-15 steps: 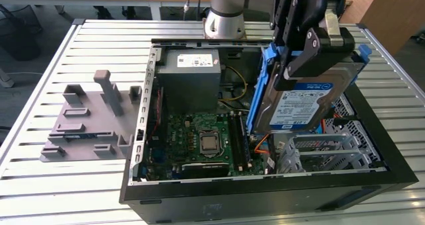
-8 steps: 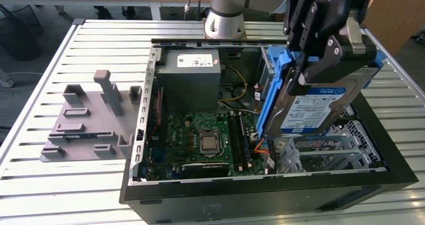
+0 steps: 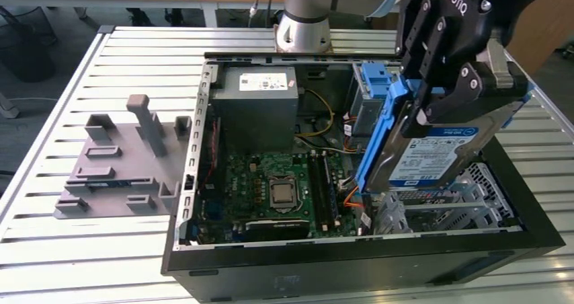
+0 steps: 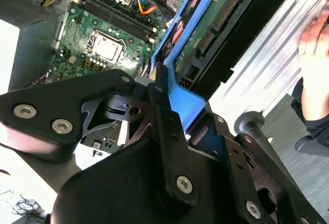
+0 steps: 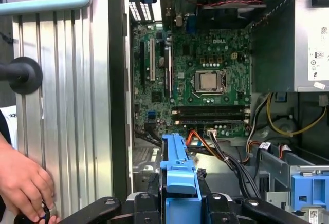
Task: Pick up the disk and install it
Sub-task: 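Insert the disk into the insertion slot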
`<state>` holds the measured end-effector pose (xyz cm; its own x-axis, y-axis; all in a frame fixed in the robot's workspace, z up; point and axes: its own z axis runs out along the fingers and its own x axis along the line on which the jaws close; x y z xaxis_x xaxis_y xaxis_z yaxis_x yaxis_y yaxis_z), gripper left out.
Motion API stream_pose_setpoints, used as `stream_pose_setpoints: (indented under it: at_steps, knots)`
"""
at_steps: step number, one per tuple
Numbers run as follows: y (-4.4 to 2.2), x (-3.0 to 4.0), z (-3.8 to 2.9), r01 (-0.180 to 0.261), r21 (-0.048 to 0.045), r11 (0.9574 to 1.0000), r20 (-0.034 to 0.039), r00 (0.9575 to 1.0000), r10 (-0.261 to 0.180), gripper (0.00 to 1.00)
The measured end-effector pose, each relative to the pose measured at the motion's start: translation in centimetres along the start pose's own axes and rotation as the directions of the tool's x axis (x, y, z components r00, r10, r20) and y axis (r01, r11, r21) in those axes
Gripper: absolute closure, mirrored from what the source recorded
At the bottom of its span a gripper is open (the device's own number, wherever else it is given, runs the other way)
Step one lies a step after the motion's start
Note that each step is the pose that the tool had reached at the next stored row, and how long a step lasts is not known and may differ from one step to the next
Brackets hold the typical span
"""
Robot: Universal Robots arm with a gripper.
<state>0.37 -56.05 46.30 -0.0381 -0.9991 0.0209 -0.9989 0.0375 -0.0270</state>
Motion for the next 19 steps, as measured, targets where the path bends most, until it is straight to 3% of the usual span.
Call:
stream_pose_setpoints:
  at_steps: [19]
  knots:
    - [-3.81,0.00,0.97,0.000,0.0000,1.0000,0.0001,1.0000,0.000,0.64]
